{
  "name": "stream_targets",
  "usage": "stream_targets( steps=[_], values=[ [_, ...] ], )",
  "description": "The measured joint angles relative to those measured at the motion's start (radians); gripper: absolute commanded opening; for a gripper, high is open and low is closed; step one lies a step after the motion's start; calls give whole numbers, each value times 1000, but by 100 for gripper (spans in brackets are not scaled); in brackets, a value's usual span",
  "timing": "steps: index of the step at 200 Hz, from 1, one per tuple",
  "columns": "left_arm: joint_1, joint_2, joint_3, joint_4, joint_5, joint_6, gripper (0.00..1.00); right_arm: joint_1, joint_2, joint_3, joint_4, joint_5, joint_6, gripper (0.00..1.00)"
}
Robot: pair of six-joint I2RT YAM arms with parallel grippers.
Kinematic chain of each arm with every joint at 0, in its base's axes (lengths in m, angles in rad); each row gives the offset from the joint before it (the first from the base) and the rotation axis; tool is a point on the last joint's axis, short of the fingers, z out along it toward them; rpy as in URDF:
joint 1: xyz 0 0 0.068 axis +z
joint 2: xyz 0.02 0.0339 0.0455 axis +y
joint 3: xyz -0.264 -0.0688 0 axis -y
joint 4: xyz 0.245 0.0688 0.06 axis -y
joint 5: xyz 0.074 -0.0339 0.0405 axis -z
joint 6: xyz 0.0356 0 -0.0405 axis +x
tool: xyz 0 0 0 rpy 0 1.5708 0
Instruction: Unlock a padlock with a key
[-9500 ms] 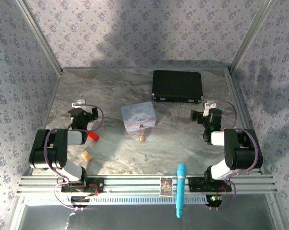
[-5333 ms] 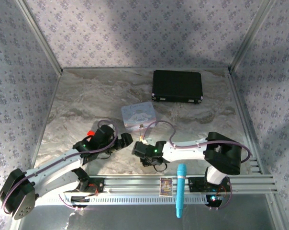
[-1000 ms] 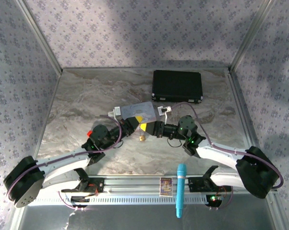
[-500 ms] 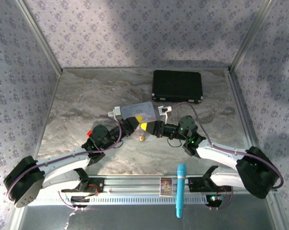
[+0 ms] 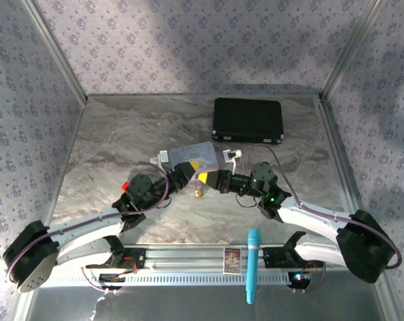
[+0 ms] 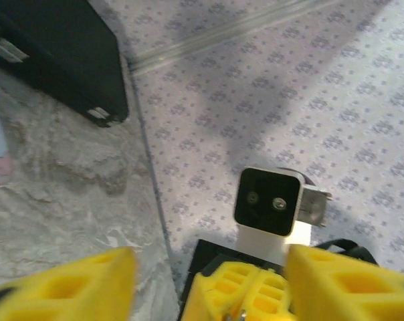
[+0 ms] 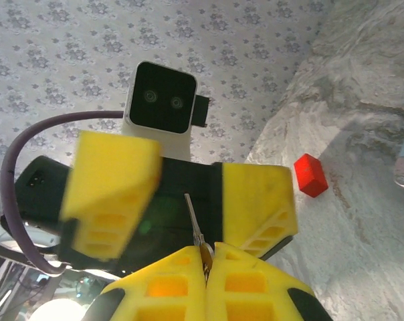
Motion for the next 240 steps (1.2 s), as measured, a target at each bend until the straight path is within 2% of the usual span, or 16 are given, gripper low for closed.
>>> stream_targets(
  steps=[23, 44, 69, 105, 151, 188, 240],
  values=[
    [0, -64, 14, -142, -55, 23, 96, 0, -32, -4, -69, 19, -29, 0],
    [0, -76, 111, -395, -121, 66, 87, 0, -59, -10, -161, 50, -58, 0],
    [0, -11, 225, -607, -166, 134, 74, 0, -95, -11, -324, 114, -100, 0],
    [-5, 159, 287, -771, -164, 245, 71, -14, -134, -23, -487, 187, -143, 0],
    [-47, 339, 306, -787, -140, 326, 70, -29, -136, -63, -564, 236, -156, 0],
    [-53, 471, 353, -774, -124, 354, 64, -29, -136, -79, -580, 250, -157, 0],
    [-53, 533, 379, -755, -153, 359, 60, -40, -150, -85, -602, 266, -161, 0]
  ],
)
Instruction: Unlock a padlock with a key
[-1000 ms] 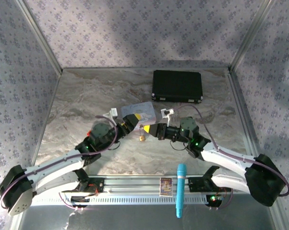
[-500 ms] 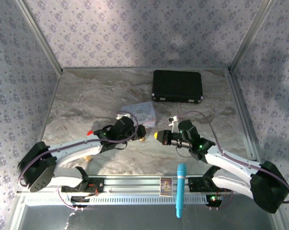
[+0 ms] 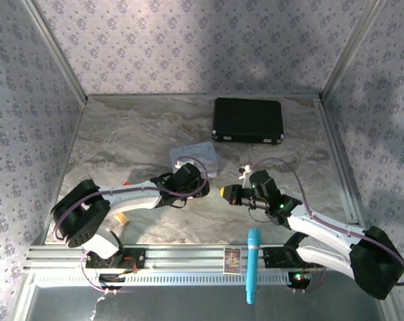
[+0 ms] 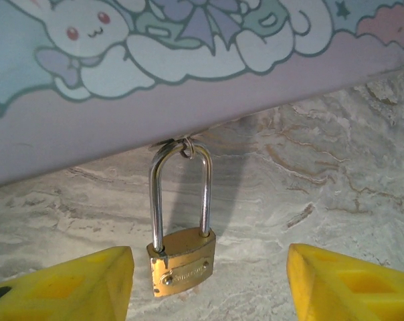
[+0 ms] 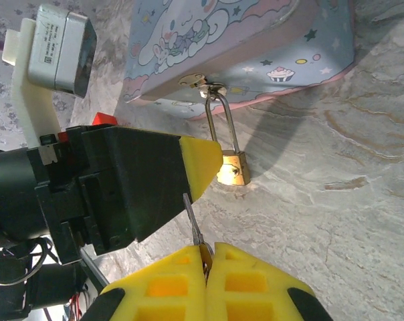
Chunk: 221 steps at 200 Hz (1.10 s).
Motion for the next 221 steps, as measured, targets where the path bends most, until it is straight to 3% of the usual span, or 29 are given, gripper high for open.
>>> stream_targets(
  steps=[153, 188, 221],
  values=[
    [0, 105, -43, 135, -55, -21, 27, -11, 82, -34, 60, 8, 14, 0],
    [9, 96, -110, 254, -51, -54, 17, -81, 184, -53, 192, -37, 74, 0],
    [22, 81, -189, 396, -29, -119, 11, -86, 217, -45, 229, -59, 85, 0]
  ],
)
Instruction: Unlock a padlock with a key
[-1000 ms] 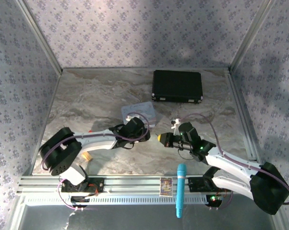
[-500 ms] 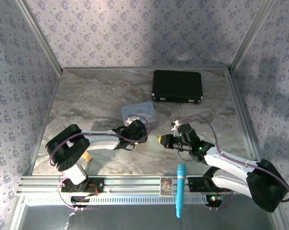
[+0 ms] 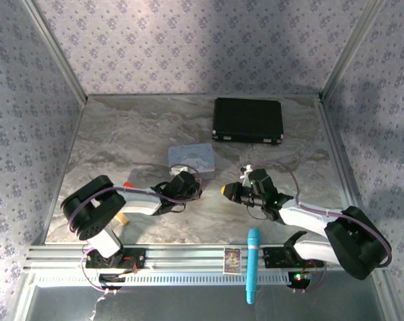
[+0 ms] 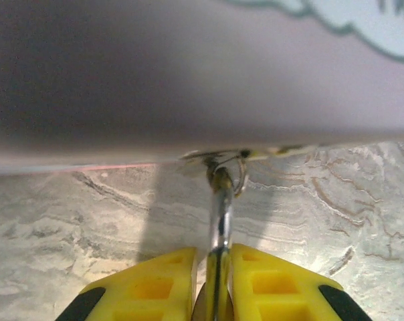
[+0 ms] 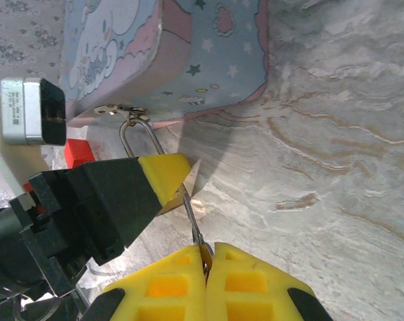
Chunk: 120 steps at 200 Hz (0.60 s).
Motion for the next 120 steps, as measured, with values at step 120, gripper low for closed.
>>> stream_targets(
  steps=[120],
  values=[
    [39, 77, -190, 608, 31, -300, 7, 21, 269, 5, 402, -173, 180, 0]
  ],
)
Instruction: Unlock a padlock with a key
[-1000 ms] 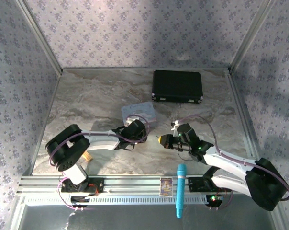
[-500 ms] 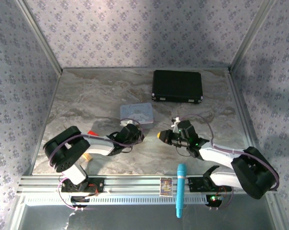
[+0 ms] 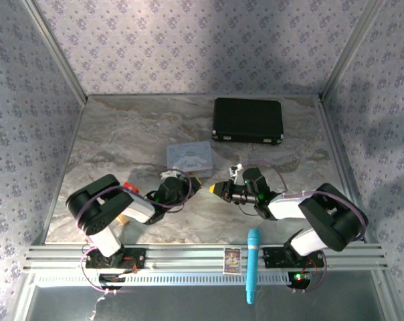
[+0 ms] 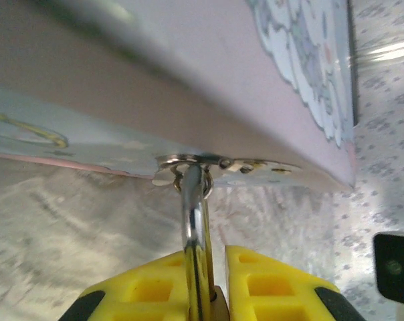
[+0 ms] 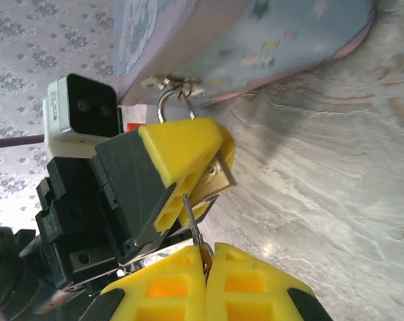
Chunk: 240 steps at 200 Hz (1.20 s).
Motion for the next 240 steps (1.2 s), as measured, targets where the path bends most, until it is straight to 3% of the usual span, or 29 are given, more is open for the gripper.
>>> stream_targets(
  steps=[30, 75, 137, 240],
  values=[
    [2, 76, -22, 191, -19, -27, 3, -11, 87, -32, 143, -43, 60, 0],
    [3, 100, -23, 252, -29, -57, 2, -4, 159, -43, 235, -73, 111, 0],
    [0, -8, -16, 35, -24, -63, 4, 23, 177, -3, 252, -72, 124, 0],
    [0, -43, -8, -114, -28, -91, 9, 58, 196, -32, 285, -42, 179, 0]
  ],
)
